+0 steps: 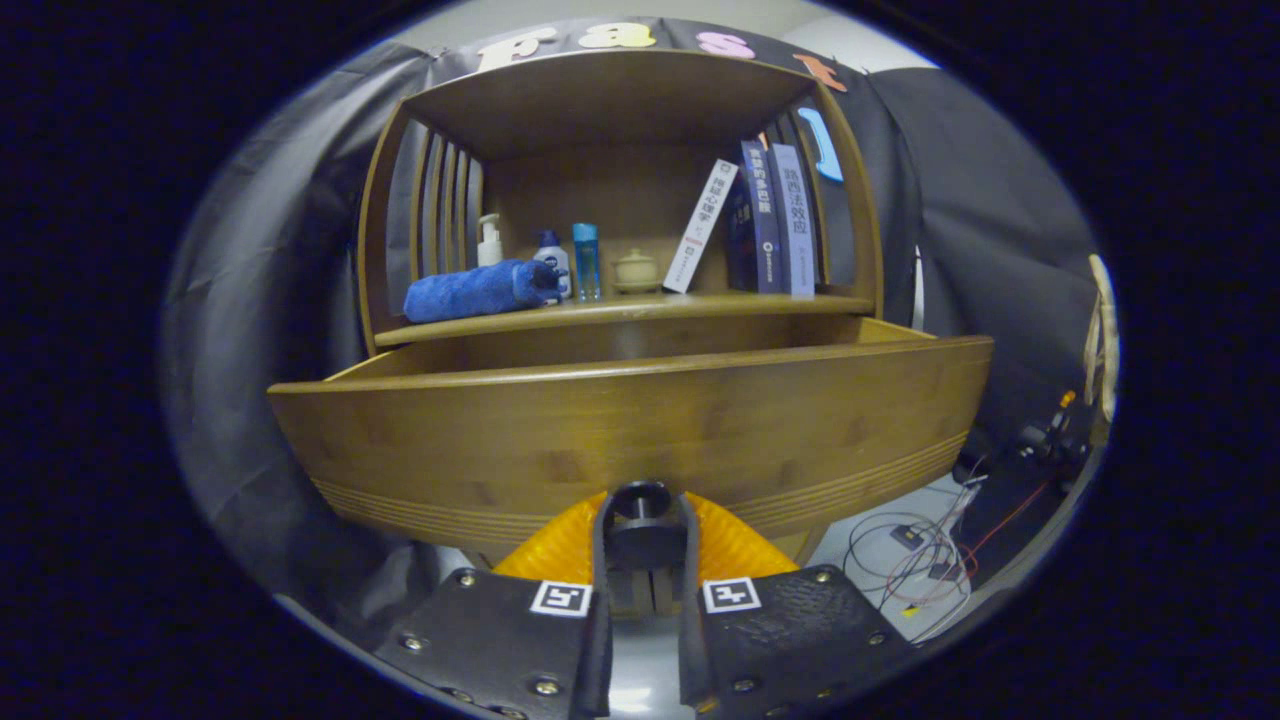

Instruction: Pull open the drawer, take out the items inside it, and place them on the countertop above the cabinet.

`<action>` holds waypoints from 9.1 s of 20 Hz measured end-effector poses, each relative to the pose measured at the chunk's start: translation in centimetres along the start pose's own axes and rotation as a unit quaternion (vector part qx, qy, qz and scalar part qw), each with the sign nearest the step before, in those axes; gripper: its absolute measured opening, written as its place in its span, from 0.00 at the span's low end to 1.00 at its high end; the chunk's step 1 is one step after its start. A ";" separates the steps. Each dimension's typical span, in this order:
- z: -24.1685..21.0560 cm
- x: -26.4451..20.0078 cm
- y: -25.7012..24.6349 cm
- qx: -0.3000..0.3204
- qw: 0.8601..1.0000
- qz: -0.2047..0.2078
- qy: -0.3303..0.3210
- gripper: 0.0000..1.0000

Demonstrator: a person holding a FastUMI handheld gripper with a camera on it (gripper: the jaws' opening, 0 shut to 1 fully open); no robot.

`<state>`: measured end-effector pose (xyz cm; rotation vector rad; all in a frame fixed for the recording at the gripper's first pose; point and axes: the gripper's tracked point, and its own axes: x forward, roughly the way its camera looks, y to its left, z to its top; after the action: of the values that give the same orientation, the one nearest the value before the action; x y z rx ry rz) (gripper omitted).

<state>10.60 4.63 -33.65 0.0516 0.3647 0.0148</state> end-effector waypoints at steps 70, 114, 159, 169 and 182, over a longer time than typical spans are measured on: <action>0.9 4.2 1.4 0.019 0.955 0.010 0.297 0.34; 17.3 21.8 1.7 -0.001 0.990 0.018 0.137 0.34; 10.3 -13.1 2.5 -0.008 1.000 0.015 -0.017 1.00; 3.0 -10.1 3.5 -0.016 0.999 0.028 0.006 1.00; -0.2 -7.9 3.0 -0.028 0.999 0.010 0.024 1.00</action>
<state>3.08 7.48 -30.85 -0.0014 0.4109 0.0462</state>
